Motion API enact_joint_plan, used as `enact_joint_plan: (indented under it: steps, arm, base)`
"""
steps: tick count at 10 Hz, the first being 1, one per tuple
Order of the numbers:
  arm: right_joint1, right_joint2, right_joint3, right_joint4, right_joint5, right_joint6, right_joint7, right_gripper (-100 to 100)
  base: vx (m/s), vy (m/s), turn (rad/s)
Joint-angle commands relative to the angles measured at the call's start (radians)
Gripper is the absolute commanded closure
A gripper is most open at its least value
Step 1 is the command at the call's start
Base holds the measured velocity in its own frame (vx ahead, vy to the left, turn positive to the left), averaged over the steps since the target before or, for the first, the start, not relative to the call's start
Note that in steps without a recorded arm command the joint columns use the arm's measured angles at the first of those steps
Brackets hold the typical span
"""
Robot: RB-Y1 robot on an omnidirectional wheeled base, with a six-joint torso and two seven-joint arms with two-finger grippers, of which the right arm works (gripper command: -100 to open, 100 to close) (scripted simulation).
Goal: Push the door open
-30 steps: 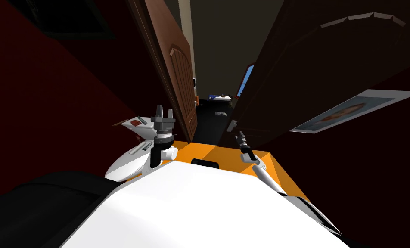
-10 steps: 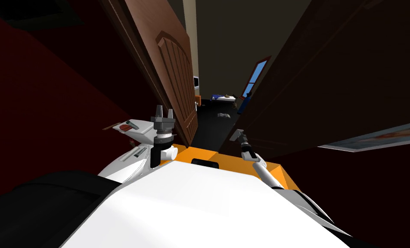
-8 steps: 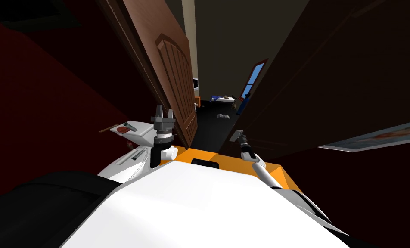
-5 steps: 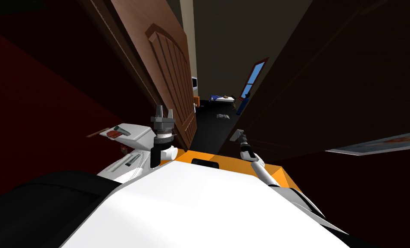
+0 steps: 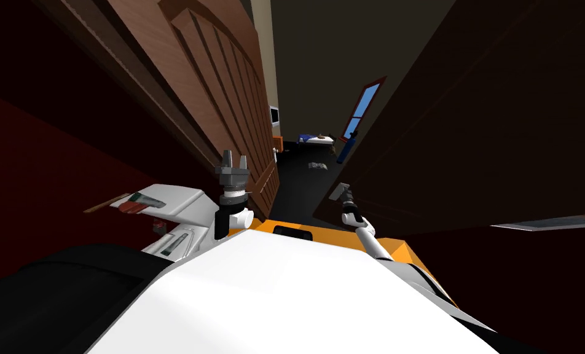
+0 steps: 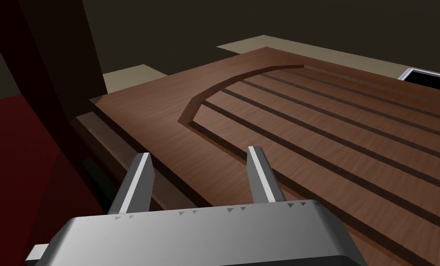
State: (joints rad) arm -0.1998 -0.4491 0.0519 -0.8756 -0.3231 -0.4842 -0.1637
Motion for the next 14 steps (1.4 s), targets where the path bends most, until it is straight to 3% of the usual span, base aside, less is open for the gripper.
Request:
enact_joint_plan:
  steps: [1,14]
  arm:
    - [-0.013,-0.001,-0.028,0.018,-0.002,-0.006,0.015,100]
    - [-0.097,0.087,-0.184,0.12,0.002,0.013,0.142,100]
  base:
    - [0.14,0.038,-0.064]
    - [0.128,0.035,-0.065]
